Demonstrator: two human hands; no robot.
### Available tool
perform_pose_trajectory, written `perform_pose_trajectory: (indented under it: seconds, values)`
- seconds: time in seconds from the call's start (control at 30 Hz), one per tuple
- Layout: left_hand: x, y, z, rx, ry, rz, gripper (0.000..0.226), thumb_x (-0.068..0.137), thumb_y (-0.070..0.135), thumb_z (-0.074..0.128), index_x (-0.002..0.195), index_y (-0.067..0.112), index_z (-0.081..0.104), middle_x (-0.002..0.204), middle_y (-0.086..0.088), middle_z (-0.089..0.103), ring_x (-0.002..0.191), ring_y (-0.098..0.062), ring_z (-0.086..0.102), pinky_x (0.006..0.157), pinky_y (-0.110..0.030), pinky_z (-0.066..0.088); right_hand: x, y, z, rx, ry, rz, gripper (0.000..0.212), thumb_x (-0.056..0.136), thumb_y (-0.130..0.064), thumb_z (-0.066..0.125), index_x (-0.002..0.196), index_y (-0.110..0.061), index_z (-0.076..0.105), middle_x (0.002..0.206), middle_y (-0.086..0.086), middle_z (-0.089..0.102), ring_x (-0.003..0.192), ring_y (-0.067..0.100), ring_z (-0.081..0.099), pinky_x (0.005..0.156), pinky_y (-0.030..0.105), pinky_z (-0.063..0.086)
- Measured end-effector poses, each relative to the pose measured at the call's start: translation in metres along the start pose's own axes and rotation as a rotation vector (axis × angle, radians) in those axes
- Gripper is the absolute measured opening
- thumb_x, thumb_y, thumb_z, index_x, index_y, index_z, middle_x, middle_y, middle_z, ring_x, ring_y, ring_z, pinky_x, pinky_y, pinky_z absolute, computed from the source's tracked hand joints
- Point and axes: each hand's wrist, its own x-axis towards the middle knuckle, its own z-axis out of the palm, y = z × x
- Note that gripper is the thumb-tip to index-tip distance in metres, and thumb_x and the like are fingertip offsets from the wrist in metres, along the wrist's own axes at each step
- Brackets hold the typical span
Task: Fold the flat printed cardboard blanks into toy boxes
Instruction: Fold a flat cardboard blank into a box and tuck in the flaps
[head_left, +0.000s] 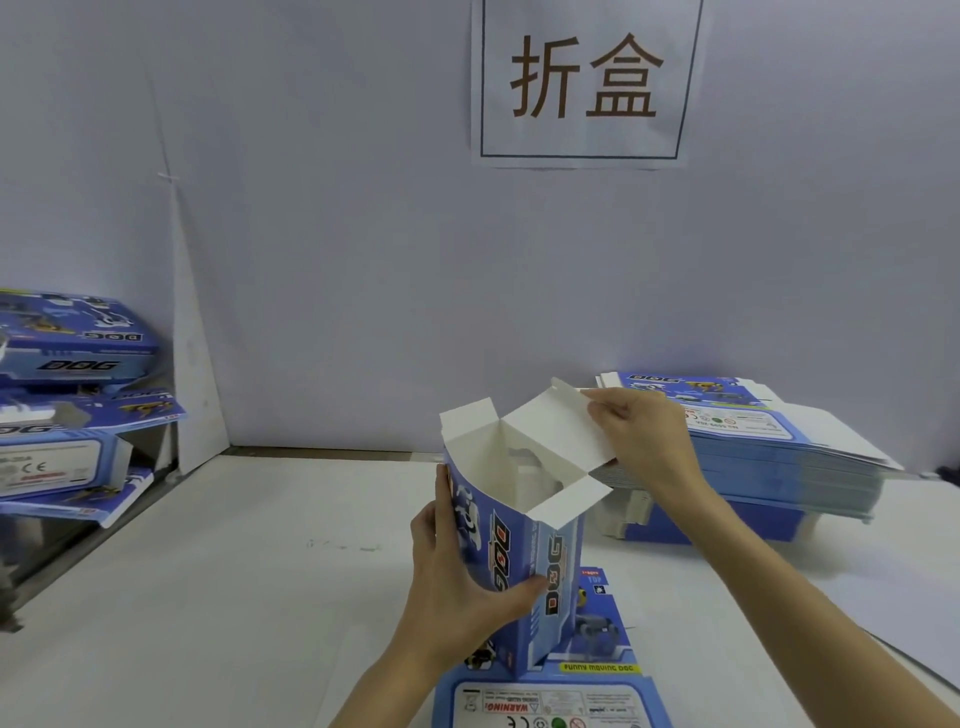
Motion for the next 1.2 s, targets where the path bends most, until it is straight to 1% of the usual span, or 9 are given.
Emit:
perform_pose_trajectory:
  seconds: [0.17, 0.23, 0.3, 0.43, 0.6, 0.8, 0.93, 1.03, 1.2]
  values:
    - [0.000, -0.005, 0.001, 0.038, 0.008, 0.005, 0.114, 0.061, 0.048, 0.084, 0.125, 0.065, -0.009, 0.115, 0.029, 0.016, 0.117, 0.001, 0.035, 0.072, 0.005, 0.038, 0.009, -0.014, -0.007, 0.716, -0.044, 0.564, 0.024, 0.090, -0.030, 0.065, 0.074, -0.017, 0.076, 0.069, 0.002, 0.071, 0.064, 0.016, 0.065, 0.052, 0.028, 0.054]
    - [0.001, -0.005, 0.001, 0.024, 0.004, 0.006, 0.114, 0.060, 0.050, 0.083, 0.125, 0.066, -0.008, 0.115, 0.029, 0.015, 0.118, 0.002, 0.037, 0.071, 0.006, 0.038, 0.011, -0.017, -0.007, 0.945, -0.061, 0.746, 0.006, 0.090, -0.016, 0.065, 0.088, -0.011, 0.069, 0.080, 0.008, 0.070, 0.072, 0.022, 0.065, 0.053, 0.032, 0.054]
    - [0.001, -0.006, 0.002, 0.017, 0.001, 0.004, 0.114, 0.061, 0.048, 0.084, 0.118, 0.074, -0.011, 0.114, 0.031, 0.019, 0.118, 0.009, 0.036, 0.070, 0.006, 0.039, 0.012, -0.018, -0.005, 0.962, -0.098, 0.812, 0.019, 0.089, -0.004, 0.062, 0.107, -0.007, 0.058, 0.094, 0.015, 0.063, 0.081, 0.028, 0.061, 0.066, 0.043, 0.052]
    - [0.000, -0.010, 0.001, 0.058, 0.002, 0.023, 0.117, 0.061, 0.048, 0.085, 0.120, 0.072, -0.013, 0.114, 0.037, 0.016, 0.117, 0.016, 0.031, 0.071, 0.007, 0.038, 0.007, -0.020, 0.005, 0.754, -0.178, 0.741, 0.032, 0.091, 0.008, 0.053, 0.112, -0.013, 0.065, 0.088, 0.009, 0.061, 0.075, 0.023, 0.057, 0.090, 0.042, 0.050]
    - [-0.001, -0.006, 0.001, 0.053, 0.007, 0.002, 0.112, 0.056, 0.058, 0.080, 0.115, 0.077, -0.013, 0.112, 0.048, 0.012, 0.117, 0.013, 0.034, 0.072, 0.006, 0.038, 0.008, -0.023, 0.006, 0.789, -0.147, 0.682, 0.022, 0.090, 0.002, 0.057, 0.102, -0.012, 0.068, 0.089, 0.009, 0.064, 0.076, 0.023, 0.060, 0.068, 0.034, 0.053]
    - [-0.006, 0.002, 0.002, 0.189, 0.102, -0.005, 0.123, 0.050, 0.072, 0.074, 0.128, 0.060, -0.020, 0.142, 0.014, 0.018, 0.121, 0.003, 0.021, 0.100, -0.023, 0.033, 0.003, -0.020, 0.004, 0.818, -0.092, 0.586, 0.011, 0.093, -0.016, 0.058, 0.102, -0.014, 0.064, 0.091, 0.006, 0.063, 0.076, 0.020, 0.061, 0.061, 0.030, 0.052]
    - [-0.013, 0.015, 0.003, 0.153, 0.244, -0.173, 0.137, 0.036, 0.082, 0.067, 0.125, 0.056, -0.033, 0.143, 0.005, 0.017, 0.132, -0.017, 0.023, 0.107, -0.041, 0.037, -0.034, 0.006, 0.003, 0.911, -0.043, 0.397, 0.034, 0.095, -0.022, 0.051, 0.128, -0.019, 0.050, 0.118, 0.005, 0.063, 0.098, 0.019, 0.064, 0.076, 0.031, 0.051]
    - [-0.019, 0.019, 0.012, 0.180, 0.256, -0.175, 0.137, 0.031, 0.098, 0.046, 0.128, 0.046, -0.035, 0.144, 0.003, 0.011, 0.133, -0.017, 0.015, 0.111, -0.039, 0.031, -0.089, 0.029, 0.017, 0.680, -0.269, 0.197, 0.067, 0.069, -0.016, 0.059, 0.134, -0.027, 0.046, 0.131, -0.001, 0.059, 0.119, 0.015, 0.058, 0.081, 0.021, 0.050]
    - [-0.028, 0.021, 0.027, 0.189, 0.314, -0.160, 0.128, 0.033, 0.097, 0.039, 0.135, 0.046, -0.018, 0.143, -0.007, 0.020, 0.127, -0.016, 0.018, 0.109, -0.042, 0.032, -0.135, 0.049, 0.033, 0.617, -0.417, 0.179, 0.082, 0.073, -0.055, 0.069, 0.143, -0.042, 0.028, 0.144, -0.013, 0.046, 0.127, 0.004, 0.050, 0.091, 0.017, 0.048]
